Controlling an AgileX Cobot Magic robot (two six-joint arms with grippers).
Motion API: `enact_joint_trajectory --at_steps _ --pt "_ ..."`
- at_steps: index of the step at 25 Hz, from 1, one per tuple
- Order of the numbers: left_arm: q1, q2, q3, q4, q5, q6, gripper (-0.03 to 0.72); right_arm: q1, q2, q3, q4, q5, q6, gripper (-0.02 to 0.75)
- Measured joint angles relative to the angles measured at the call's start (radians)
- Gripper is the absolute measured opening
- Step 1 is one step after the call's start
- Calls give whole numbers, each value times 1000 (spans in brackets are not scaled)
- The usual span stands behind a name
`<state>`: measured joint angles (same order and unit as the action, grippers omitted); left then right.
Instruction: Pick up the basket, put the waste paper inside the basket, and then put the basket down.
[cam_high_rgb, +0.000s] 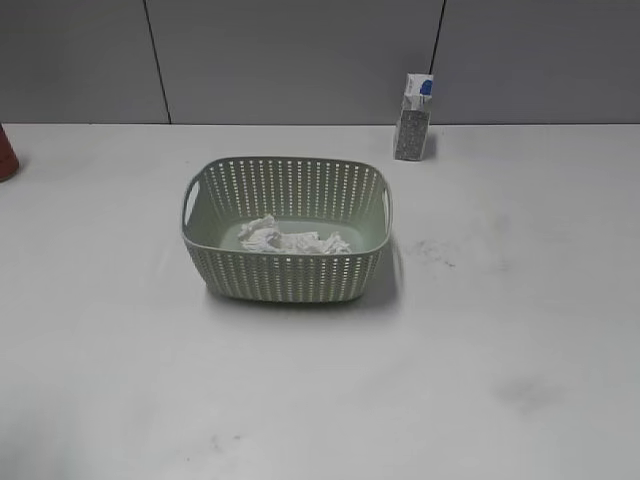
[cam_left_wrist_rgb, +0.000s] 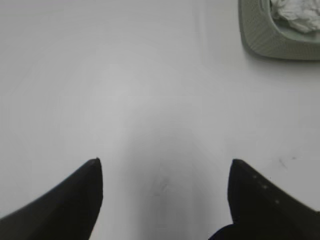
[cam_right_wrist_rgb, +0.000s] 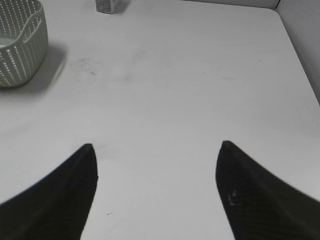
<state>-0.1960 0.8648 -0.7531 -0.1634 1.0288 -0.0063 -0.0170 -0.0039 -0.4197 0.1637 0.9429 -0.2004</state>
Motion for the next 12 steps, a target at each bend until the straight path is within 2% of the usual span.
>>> enact_joint_trajectory --at_steps 7,12 --pt "0 -404 191 26 -26 0 587 0 0 0 1 0 1 585" --pt "0 -606 226 60 -29 1 583 0 0 0 3 0 2 585"
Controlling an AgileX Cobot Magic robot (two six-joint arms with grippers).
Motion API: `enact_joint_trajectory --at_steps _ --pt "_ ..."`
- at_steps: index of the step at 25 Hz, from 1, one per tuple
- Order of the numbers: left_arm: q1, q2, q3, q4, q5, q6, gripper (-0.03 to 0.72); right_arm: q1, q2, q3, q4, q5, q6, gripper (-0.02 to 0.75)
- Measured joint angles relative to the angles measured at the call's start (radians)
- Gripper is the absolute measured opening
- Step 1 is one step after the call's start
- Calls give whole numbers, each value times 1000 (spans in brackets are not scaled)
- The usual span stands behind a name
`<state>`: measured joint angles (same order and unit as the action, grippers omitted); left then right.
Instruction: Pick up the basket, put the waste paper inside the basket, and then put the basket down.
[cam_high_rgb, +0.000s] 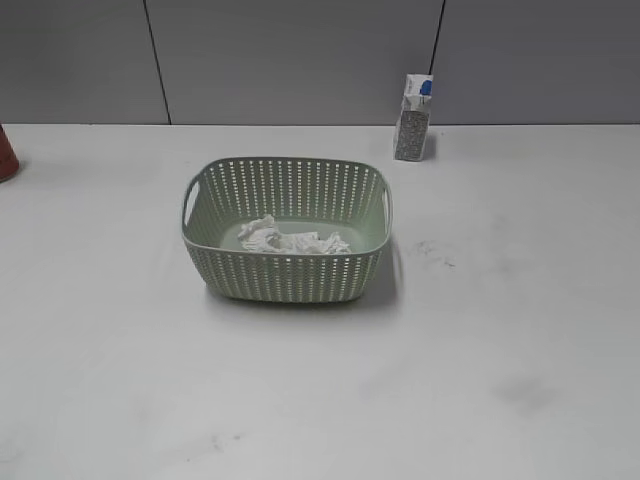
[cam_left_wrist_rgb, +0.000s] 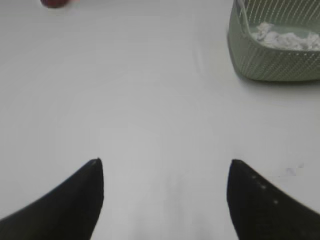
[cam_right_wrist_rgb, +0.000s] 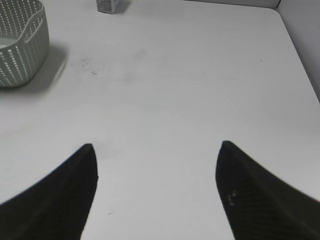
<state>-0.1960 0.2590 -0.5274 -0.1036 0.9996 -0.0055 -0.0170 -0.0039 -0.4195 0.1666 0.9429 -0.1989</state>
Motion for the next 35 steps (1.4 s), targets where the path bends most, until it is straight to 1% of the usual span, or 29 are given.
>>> enact_joint_trajectory --at_steps 9,13,23,26,31,35 --pt "0 -253 3 16 12 18 576 0 0 1 0 0 1 585" --pt "0 -264 22 17 33 62 575 0 0 1 1 0 1 584" --pt "4 -264 25 17 34 71 566 0 0 1 1 0 1 582" --pt "32 -264 26 17 34 71 566 0 0 1 2 0 2 582" --pt "99 -264 27 17 34 71 566 0 0 1 4 0 2 582" --pt "111 -264 27 17 34 72 566 0 0 1 4 0 2 582"
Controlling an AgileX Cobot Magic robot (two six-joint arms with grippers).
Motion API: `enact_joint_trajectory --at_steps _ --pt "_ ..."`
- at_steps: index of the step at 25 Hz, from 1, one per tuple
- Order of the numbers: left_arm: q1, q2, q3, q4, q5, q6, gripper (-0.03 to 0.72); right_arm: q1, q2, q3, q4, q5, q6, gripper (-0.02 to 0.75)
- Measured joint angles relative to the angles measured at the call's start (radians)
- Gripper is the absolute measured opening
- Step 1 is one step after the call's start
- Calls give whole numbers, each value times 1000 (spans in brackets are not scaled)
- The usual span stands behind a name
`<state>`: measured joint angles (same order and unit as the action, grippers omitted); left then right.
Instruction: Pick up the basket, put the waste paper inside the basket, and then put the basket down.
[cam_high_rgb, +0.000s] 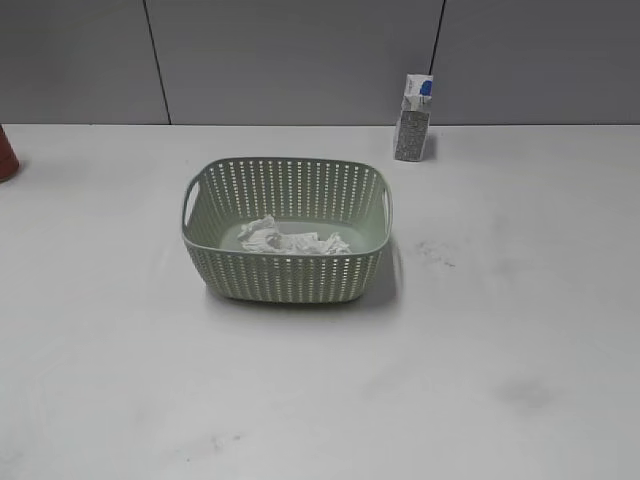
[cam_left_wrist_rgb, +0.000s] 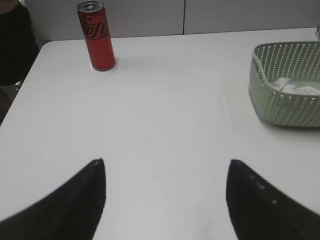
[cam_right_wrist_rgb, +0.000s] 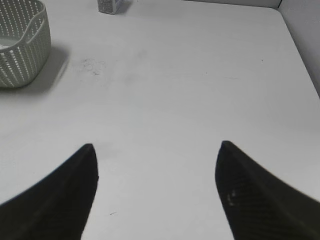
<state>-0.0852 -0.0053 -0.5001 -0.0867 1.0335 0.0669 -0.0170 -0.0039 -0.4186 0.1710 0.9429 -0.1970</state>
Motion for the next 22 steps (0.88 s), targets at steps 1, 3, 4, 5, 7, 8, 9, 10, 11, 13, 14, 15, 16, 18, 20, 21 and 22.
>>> enact_joint_trajectory --at_steps 1,3,4,5,7,8,9,10,11,13,14,15,16,18,20,21,22 --pt "0 0 0 0 0 2 566 0 0 0 0 0 0 582" --pt "0 0 0 0 0 1 566 0 0 0 0 0 0 582" --pt "0 0 0 0 0 1 566 0 0 0 0 0 0 582" --pt "0 0 0 0 0 1 566 0 0 0 0 0 0 582" --pt "0 0 0 0 0 1 566 0 0 0 0 0 0 582" --pt "0 0 0 0 0 1 566 0 0 0 0 0 0 582" --pt "0 0 0 0 0 1 566 0 0 0 0 0 0 582" --pt "0 0 0 0 0 1 566 0 0 0 0 0 0 582" --pt "0 0 0 0 0 1 566 0 0 0 0 0 0 582" --pt "0 0 0 0 0 1 566 0 0 0 0 0 0 582" --pt "0 0 0 0 0 1 566 0 0 0 0 0 0 582" --pt "0 0 0 0 0 1 565 0 0 0 0 0 0 582" --pt "0 0 0 0 0 1 565 0 0 0 0 0 0 582" --pt "0 0 0 0 0 1 565 0 0 0 0 0 0 582" --pt "0 0 0 0 0 1 565 0 0 0 0 0 0 582" --pt "0 0 0 0 0 1 565 0 0 0 0 0 0 582" --pt "0 0 0 0 0 1 565 0 0 0 0 0 0 582"
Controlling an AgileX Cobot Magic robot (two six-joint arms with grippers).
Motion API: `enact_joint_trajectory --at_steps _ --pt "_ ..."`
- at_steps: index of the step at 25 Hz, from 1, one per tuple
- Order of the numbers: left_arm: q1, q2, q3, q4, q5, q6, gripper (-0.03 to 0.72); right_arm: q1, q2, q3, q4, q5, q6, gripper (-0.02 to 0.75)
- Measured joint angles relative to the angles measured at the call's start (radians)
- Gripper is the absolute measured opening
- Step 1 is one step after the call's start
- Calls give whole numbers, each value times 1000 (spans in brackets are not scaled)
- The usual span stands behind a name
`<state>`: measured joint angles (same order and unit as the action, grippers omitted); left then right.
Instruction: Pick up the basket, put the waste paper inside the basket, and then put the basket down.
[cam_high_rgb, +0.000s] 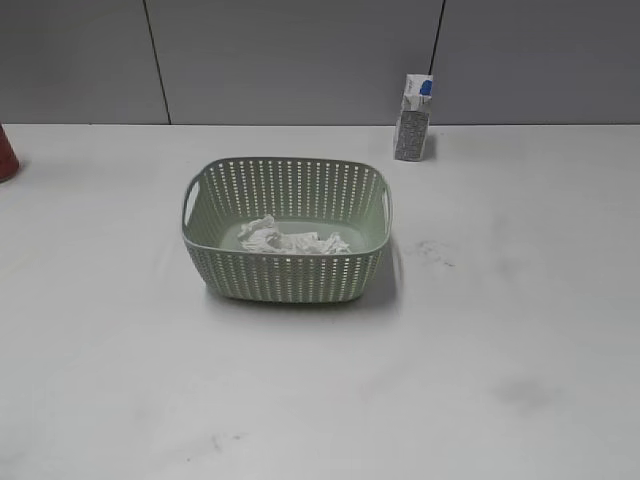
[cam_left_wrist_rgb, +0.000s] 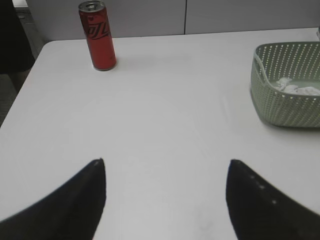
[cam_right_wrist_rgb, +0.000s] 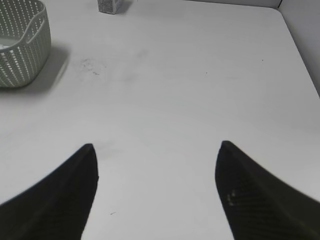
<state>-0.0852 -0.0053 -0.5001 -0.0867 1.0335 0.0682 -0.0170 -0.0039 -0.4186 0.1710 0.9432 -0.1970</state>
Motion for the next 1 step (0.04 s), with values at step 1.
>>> enact_joint_trajectory --at_steps 1 --pt "0 0 0 0 0 0 565 0 0 0 0 0 0 582"
